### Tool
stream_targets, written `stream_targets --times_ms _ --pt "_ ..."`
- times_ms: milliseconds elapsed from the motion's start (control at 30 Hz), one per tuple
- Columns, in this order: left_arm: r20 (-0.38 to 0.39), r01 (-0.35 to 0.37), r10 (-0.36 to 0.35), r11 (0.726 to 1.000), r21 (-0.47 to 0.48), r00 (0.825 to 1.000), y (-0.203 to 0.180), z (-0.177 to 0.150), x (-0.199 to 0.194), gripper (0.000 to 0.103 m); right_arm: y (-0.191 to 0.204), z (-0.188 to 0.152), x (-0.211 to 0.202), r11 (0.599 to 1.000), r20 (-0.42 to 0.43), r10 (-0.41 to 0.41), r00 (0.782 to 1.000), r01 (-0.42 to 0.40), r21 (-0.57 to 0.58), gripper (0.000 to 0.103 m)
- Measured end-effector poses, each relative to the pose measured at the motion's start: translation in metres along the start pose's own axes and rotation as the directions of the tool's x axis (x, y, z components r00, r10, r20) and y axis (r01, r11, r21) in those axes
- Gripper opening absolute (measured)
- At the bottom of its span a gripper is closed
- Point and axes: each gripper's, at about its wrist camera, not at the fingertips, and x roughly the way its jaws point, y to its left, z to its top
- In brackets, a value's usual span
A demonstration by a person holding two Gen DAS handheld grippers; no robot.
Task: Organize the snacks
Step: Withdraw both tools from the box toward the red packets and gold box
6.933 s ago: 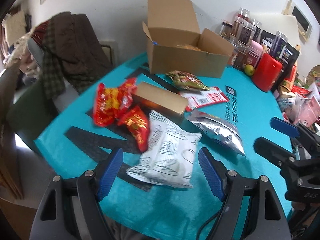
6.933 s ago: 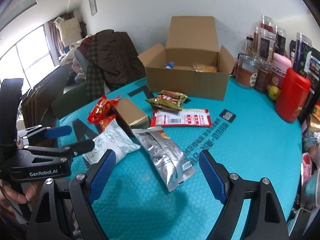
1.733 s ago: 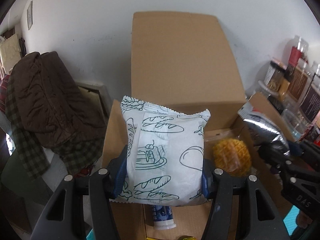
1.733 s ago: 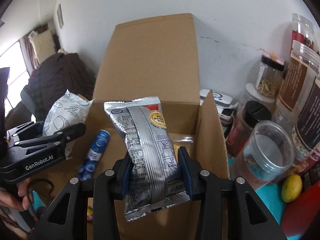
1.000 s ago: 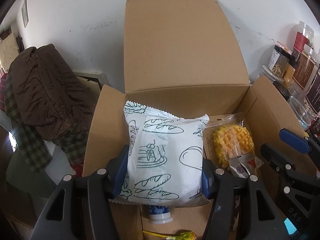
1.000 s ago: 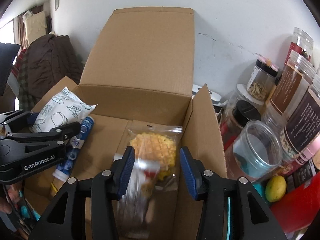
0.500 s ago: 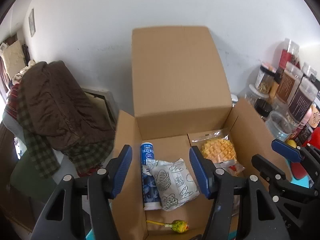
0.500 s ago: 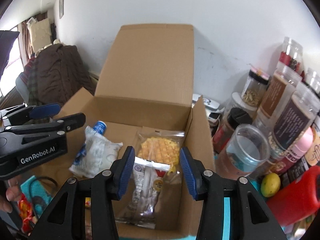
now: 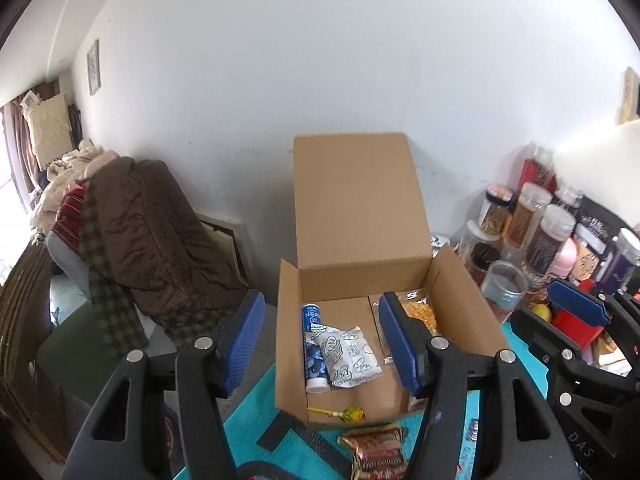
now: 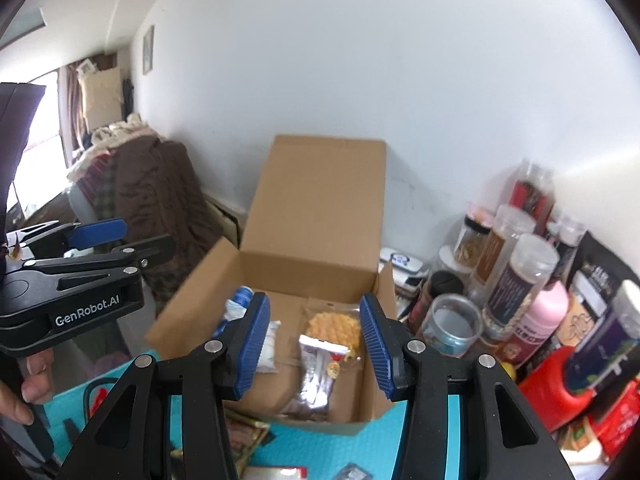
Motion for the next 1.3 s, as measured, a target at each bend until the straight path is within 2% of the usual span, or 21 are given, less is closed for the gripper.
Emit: stream_targets --times_ms 267,333,467,567,633,833,1233,1300 --pt "0.034 -0.021 0.021 1.000 -0.015 0.999 0.008 -0.016 -0.057 0.059 0.017 -0.007 -0.059 1.000 0.059 0.017 0.998 -0.016 -0.021 0.047" --pt "0.038 -0.024 0.025 1.000 -0.018 0.999 0.011 -0.024 -0.069 0.059 0.022 -0.012 -0.071 0.999 0.067 0.024 0.997 -0.023 -0.025 0.053" --pt "0.036 -0.033 0.033 0.999 -0.024 0.999 0.018 -0.040 -0.090 0.059 0.032 -0.025 -0.091 0.999 0.075 0.040 0.996 -0.038 -0.035 0.053" --pt "0.026 -0.031 0.032 0.999 -0.026 0.999 0.023 -0.054 -0.103 0.059 0.038 -0.035 -0.101 0.998 0.072 0.048 0.996 -0.045 -0.041 0.054" --pt "0.022 -0.027 0.028 0.999 -0.035 0.999 0.027 -0.062 -0.113 0.059 0.044 -0.043 -0.108 0.998 0.071 0.056 0.996 -0.053 -0.043 0.059" --pt "0.006 -0.054 0.054 0.997 -0.053 0.999 0.035 -0.090 -0.135 0.059 0.058 -0.066 -0.129 0.994 0.068 0.099 0.993 -0.095 -0.051 0.059" --pt "-0.028 -0.044 0.042 0.997 -0.066 0.999 0.052 -0.139 -0.160 0.059 0.089 -0.109 -0.144 0.982 0.021 0.186 0.982 -0.185 -0.048 0.067" --pt "-0.037 -0.015 0.012 0.997 -0.070 0.999 0.056 -0.144 -0.162 0.059 0.093 -0.117 -0.144 0.979 0.009 0.196 0.981 -0.196 -0.049 0.067"
